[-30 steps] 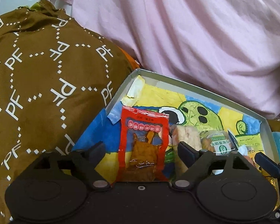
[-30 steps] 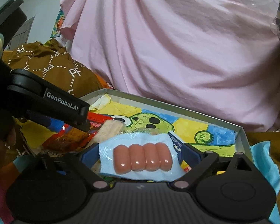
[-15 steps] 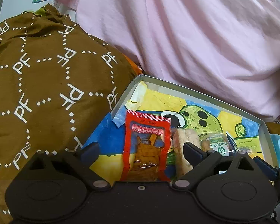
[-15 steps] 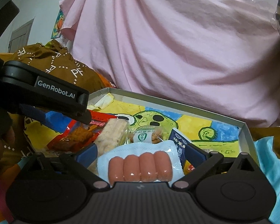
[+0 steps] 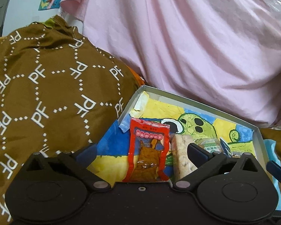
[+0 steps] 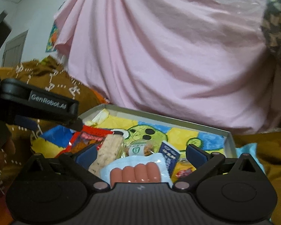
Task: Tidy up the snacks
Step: 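Withdraw both tools up and away from the filled tray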
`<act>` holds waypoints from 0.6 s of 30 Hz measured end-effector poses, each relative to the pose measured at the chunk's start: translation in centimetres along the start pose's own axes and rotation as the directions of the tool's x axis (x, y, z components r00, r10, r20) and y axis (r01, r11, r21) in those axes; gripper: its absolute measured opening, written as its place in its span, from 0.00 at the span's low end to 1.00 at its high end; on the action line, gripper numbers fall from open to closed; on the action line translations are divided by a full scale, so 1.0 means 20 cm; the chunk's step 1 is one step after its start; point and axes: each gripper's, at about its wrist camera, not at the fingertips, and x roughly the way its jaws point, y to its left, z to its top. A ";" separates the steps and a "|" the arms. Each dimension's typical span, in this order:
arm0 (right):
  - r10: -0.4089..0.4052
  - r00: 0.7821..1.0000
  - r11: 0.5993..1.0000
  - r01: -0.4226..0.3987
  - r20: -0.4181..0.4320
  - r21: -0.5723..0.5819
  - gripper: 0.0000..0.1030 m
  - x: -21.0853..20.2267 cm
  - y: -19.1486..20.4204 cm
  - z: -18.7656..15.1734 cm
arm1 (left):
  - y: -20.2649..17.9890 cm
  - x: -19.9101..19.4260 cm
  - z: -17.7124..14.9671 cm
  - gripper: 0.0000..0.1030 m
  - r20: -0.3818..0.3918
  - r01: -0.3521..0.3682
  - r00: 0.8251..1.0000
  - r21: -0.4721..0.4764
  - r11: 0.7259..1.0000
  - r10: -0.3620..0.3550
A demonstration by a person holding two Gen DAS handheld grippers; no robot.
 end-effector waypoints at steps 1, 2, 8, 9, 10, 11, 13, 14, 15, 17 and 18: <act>-0.005 1.000 1.000 0.005 0.000 0.026 1.00 -0.03 -0.01 0.00 | 0.00 -0.02 -0.01 0.99 -0.003 0.000 1.000 -0.001 1.000 0.000; -0.009 1.000 0.998 0.009 -0.001 0.059 1.00 -0.05 -0.02 0.01 | 0.00 -0.04 -0.01 0.99 -0.005 -0.001 1.000 -0.003 1.000 0.001; -0.057 0.998 0.988 0.056 0.001 0.142 1.00 -0.20 -0.06 0.02 | 0.02 -0.17 -0.05 0.99 -0.005 -0.003 1.000 -0.002 1.000 0.003; -0.066 0.998 0.986 0.065 0.003 0.155 1.00 -0.22 -0.06 0.02 | 0.03 -0.18 -0.06 0.99 -0.005 -0.004 1.000 -0.002 1.000 0.004; -0.075 0.997 0.983 0.073 0.004 0.170 1.00 -0.24 -0.07 0.02 | 0.03 -0.20 -0.07 0.99 -0.006 -0.006 1.000 -0.001 1.000 0.006; -0.083 0.997 0.980 0.081 0.005 0.182 1.00 -0.27 -0.08 0.02 | 0.04 -0.23 -0.08 0.99 -0.007 -0.006 1.000 0.000 1.000 0.006; -0.098 0.995 0.976 0.095 0.006 0.194 1.00 -0.31 -0.08 0.02 | 0.05 -0.26 -0.10 0.99 -0.007 -0.005 1.000 0.002 1.000 0.005; -0.104 0.995 0.975 0.101 0.004 0.197 1.00 -0.33 -0.08 0.02 | 0.05 -0.28 -0.12 0.99 -0.006 -0.003 1.000 0.001 1.000 0.003; -0.111 0.994 0.974 0.108 0.004 0.201 1.00 -0.36 -0.08 0.01 | 0.06 -0.31 -0.13 0.99 -0.006 -0.001 1.000 -0.001 1.000 0.001; -0.123 0.992 0.971 0.120 0.003 0.206 1.00 -0.40 -0.08 0.01 | 0.07 -0.35 -0.16 0.99 -0.007 0.001 1.000 -0.011 1.000 -0.001; -0.127 0.992 0.970 0.123 0.002 0.208 1.00 -0.42 -0.07 0.01 | 0.08 -0.37 -0.18 0.99 -0.006 -0.001 1.000 -0.019 1.000 0.001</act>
